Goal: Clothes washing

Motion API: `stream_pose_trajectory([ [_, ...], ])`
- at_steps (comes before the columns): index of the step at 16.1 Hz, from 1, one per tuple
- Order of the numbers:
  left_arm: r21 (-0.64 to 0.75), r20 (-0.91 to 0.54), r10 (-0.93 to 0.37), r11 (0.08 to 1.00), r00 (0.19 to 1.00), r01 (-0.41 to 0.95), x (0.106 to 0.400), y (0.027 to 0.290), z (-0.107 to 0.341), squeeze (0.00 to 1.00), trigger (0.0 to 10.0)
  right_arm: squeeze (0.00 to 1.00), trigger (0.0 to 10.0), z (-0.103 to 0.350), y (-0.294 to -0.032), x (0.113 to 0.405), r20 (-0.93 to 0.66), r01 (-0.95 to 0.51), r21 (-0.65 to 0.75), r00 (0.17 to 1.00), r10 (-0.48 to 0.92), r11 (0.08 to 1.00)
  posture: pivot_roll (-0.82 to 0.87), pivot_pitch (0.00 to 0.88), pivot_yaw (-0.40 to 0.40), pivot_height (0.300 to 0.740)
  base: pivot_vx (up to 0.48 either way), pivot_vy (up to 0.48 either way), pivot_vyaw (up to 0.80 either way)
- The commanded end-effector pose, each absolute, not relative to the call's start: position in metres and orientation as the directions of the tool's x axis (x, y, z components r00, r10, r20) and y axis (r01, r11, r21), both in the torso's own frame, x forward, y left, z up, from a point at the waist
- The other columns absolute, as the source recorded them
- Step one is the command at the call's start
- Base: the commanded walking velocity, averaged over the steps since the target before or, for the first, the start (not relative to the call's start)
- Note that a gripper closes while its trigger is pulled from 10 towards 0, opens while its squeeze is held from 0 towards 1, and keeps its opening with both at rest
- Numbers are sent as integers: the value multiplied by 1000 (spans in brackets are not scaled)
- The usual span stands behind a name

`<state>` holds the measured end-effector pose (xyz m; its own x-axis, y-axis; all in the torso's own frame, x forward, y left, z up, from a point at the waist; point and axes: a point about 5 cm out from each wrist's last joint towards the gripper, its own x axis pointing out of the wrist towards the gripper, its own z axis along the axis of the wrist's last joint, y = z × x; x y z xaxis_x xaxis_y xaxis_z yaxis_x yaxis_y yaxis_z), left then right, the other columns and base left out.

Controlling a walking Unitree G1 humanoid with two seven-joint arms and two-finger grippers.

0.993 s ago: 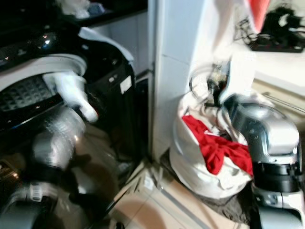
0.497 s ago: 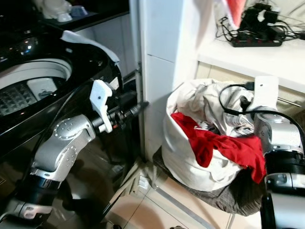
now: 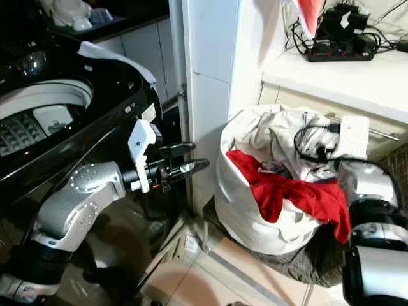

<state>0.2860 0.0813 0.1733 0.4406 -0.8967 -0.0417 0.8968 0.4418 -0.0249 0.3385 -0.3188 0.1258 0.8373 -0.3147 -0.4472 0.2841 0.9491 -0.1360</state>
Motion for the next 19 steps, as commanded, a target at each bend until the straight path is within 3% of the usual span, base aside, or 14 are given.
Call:
stream_pose_trajectory([
  [1,-25,-50,-909,415,413,910,282,80,176,0,10000,922,10000,128,-316,343,-443,276,-98,848,-291,956,33,0,48,740,0,0,0],
  [2,-28,-50,-913,406,405,913,281,80,176,0,10000,0,10000,123,-313,343,-460,257,-46,852,-249,965,34,0,49,740,0,0,0],
  [6,-19,-52,-920,390,388,921,280,79,177,0,10000,0,10000,106,-304,342,-495,236,29,848,-191,971,31,0,60,740,0,0,0],
  [10,-25,-62,-916,398,396,917,281,77,176,0,10000,0,10000,99,-301,342,-470,204,9,865,-176,979,54,0,51,740,0,0,0],
  [11,-24,-59,-915,401,399,916,281,77,177,0,10000,0,4471,97,-299,342,-479,169,-32,863,-163,985,58,0,49,740,0,0,0],
  [12,-26,-59,-913,405,403,914,281,78,177,0,10000,0,0,94,-297,341,-494,134,-89,854,-160,987,61,0,46,740,0,0,0],
  [19,-25,-64,-915,400,398,916,281,79,176,0,10000,0,0,91,-299,338,-498,132,-132,848,-181,982,67,0,63,740,0,0,0],
])
